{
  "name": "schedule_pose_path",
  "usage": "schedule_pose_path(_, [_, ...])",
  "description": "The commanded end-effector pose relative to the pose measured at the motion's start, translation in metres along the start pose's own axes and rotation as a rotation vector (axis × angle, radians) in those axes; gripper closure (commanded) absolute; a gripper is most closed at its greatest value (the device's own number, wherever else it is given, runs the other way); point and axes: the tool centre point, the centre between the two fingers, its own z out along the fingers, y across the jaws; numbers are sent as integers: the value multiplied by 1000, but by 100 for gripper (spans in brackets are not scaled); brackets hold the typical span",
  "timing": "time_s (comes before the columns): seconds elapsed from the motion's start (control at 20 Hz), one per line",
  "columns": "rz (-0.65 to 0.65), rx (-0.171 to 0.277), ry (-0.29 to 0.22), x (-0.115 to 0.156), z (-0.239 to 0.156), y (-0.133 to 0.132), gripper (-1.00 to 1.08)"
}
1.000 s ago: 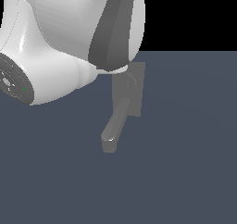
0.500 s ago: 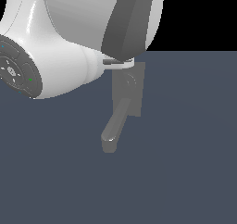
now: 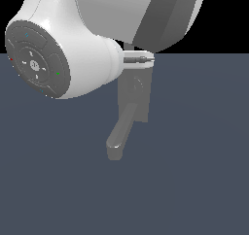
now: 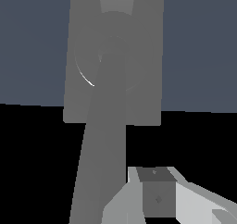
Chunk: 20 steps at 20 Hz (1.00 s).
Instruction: Turn on the faucet by rotating a designated handle.
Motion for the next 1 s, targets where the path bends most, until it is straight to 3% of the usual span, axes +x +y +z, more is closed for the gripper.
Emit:
schedule_pose_path(0.0, [14,20,-43,-24,8,-18,108])
schedule_pose_path(0.25, [19,20,-52,-32,9,-32,108])
schedule_pose_path(0.3, [4,-10,-21,-16,0,-16,108])
schedule_pose_path(0.95, [15,11,-43,-13,6,-74,108])
